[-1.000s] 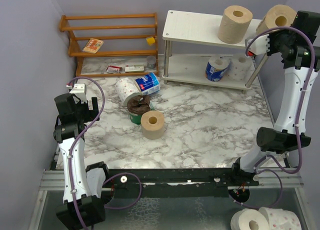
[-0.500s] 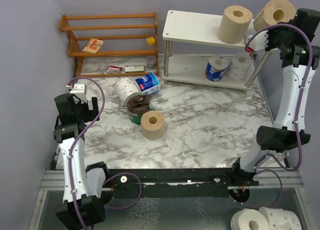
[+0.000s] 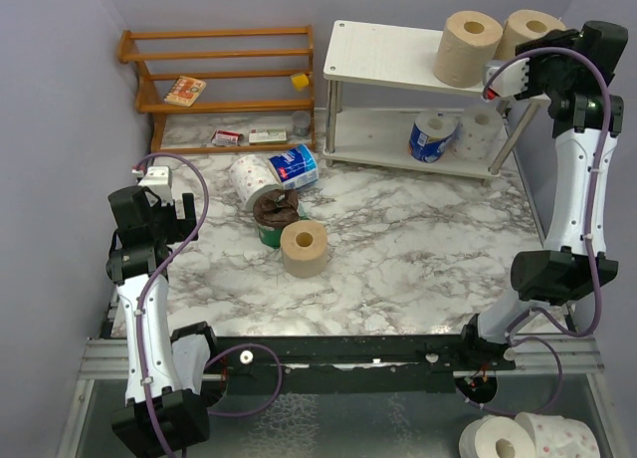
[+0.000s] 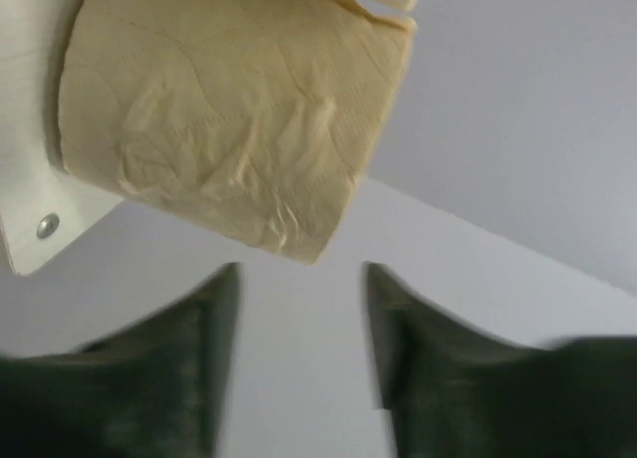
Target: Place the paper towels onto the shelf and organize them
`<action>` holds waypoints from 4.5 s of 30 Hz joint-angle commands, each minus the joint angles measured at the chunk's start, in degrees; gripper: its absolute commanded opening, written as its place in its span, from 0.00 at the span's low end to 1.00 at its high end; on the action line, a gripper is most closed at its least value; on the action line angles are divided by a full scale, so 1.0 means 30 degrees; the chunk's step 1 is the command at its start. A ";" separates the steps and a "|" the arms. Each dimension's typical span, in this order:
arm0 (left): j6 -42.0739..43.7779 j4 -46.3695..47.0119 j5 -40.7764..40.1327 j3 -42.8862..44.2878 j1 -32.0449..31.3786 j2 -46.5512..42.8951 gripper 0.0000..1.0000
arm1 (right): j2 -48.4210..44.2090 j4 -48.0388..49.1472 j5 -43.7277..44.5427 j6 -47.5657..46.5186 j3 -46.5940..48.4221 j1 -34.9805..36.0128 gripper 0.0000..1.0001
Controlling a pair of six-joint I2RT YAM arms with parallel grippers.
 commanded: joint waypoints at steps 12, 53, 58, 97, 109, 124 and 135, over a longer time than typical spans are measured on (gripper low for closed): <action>0.0088 0.0165 -0.0005 -0.0079 0.0122 -0.0606 0.97 | -0.4573 0.5910 0.0011 0.0825 -0.2146 -0.0016 0.95; -0.0547 0.0527 -0.1471 -0.0408 0.0901 0.3180 0.95 | -0.9932 0.6816 -0.7465 2.2243 -2.1645 1.6209 1.00; -0.0554 0.0544 -0.1550 -0.0412 0.0956 0.3448 0.95 | -0.8313 0.7078 -0.7748 2.4024 -1.8993 1.7704 1.00; -0.0408 0.0505 -0.0986 -0.0357 0.1559 0.3048 0.94 | -0.2348 1.0342 0.5004 2.1826 -1.9951 2.5754 0.74; -0.0411 0.0501 -0.1089 -0.0355 0.1558 0.3340 0.94 | -0.0444 0.9775 0.4564 2.2338 -1.9092 2.5720 0.64; -0.0393 0.0492 -0.1081 -0.0357 0.1564 0.3533 0.94 | -0.2582 1.1037 0.5296 2.1760 -2.1517 2.5736 0.01; -0.0376 0.0376 -0.0874 -0.0184 0.1616 0.3071 0.93 | -0.5581 0.2859 0.3038 1.6733 -1.2472 2.1037 0.01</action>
